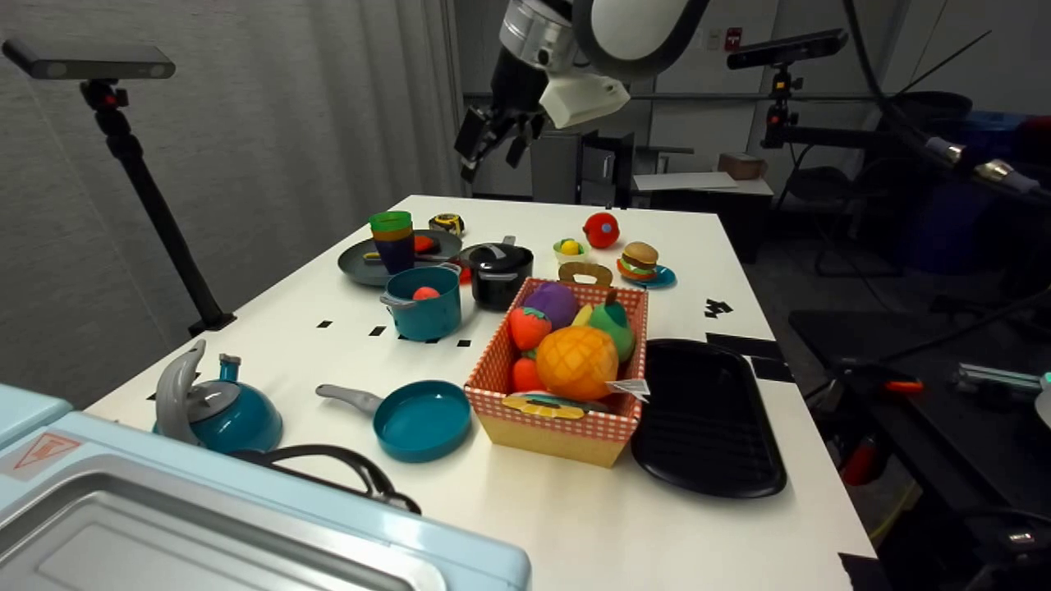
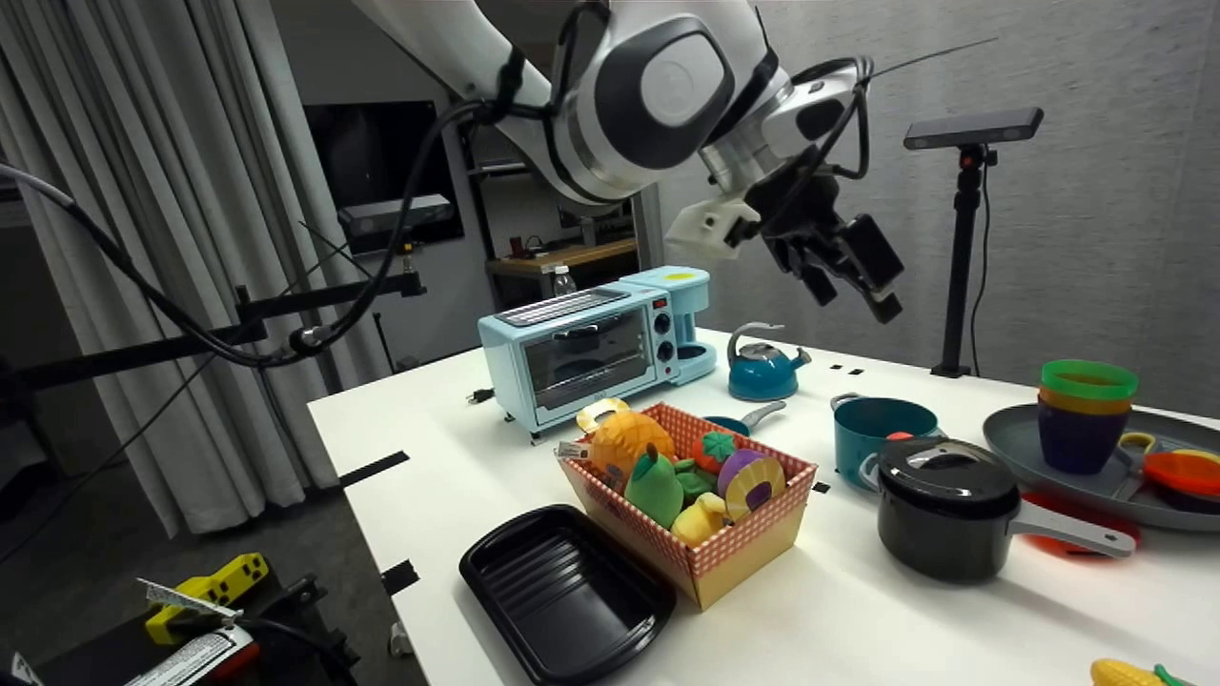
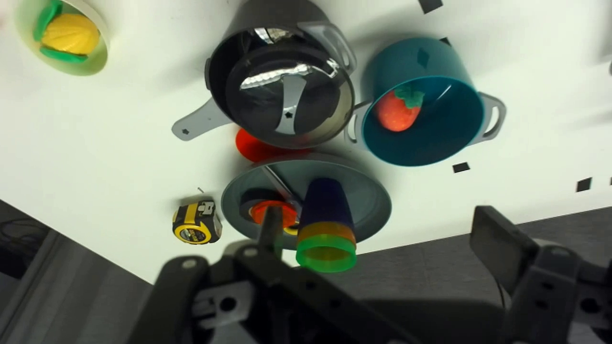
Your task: Pick the lid from the blue pot and put it on the black pot
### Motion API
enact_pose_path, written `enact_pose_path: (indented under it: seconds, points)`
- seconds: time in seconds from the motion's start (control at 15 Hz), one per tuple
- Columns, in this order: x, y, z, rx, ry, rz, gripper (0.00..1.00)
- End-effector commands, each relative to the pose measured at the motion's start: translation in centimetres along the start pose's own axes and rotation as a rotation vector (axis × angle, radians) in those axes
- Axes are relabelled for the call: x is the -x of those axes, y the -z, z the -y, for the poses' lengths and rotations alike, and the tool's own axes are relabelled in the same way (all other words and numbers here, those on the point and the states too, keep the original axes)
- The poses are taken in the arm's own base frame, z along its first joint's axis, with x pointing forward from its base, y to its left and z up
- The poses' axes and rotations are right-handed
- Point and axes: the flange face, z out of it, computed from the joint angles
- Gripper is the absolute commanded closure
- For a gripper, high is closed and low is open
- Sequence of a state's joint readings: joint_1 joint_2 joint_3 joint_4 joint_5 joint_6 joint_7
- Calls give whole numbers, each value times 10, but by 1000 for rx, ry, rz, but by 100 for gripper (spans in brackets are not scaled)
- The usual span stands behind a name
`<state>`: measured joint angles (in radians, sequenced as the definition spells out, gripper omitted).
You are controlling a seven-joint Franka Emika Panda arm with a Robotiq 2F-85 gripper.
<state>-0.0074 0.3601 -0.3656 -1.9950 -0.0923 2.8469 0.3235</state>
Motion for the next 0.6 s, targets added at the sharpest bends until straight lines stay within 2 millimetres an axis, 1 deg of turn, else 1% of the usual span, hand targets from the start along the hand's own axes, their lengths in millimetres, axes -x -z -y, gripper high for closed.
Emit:
enact_pose_path:
  seconds: [0.0,0.2,0.53]
  points:
    - [31,57,-11,-56,66,16,0]
    - [47,87,-13,-103,108,63,0]
    - [61,115,-18,-132,174,128,0]
